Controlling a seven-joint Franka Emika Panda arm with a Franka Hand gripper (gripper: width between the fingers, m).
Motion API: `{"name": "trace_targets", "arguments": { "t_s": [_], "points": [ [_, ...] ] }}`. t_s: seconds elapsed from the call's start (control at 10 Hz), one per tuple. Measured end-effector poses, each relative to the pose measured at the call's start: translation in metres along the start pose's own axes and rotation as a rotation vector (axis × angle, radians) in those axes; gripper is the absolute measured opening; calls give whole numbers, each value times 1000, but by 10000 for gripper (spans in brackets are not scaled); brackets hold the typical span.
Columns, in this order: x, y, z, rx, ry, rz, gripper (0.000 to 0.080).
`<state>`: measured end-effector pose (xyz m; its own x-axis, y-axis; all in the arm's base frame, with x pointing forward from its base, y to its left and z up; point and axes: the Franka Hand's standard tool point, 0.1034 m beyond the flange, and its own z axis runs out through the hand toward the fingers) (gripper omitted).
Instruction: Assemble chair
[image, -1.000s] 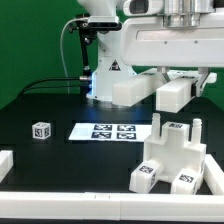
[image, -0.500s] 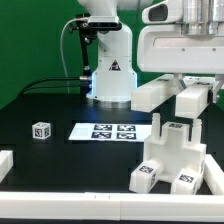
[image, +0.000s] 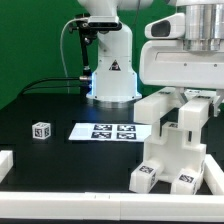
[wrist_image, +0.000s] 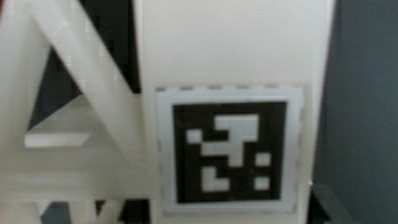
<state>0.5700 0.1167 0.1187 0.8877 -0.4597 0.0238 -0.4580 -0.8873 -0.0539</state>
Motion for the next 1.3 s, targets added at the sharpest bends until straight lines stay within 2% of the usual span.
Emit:
{"name": "trace_targets", "arguments": {
  "t_s": [0.3,0.6,1.0,1.3],
  "points": [
    [5,-3,0,15,28,-5,285],
    [6,-1,-1,16,23,2,285],
    [-1,1,0,14,17,-1,285],
    [4,4,0,15,24,-9,285]
  ]
}}
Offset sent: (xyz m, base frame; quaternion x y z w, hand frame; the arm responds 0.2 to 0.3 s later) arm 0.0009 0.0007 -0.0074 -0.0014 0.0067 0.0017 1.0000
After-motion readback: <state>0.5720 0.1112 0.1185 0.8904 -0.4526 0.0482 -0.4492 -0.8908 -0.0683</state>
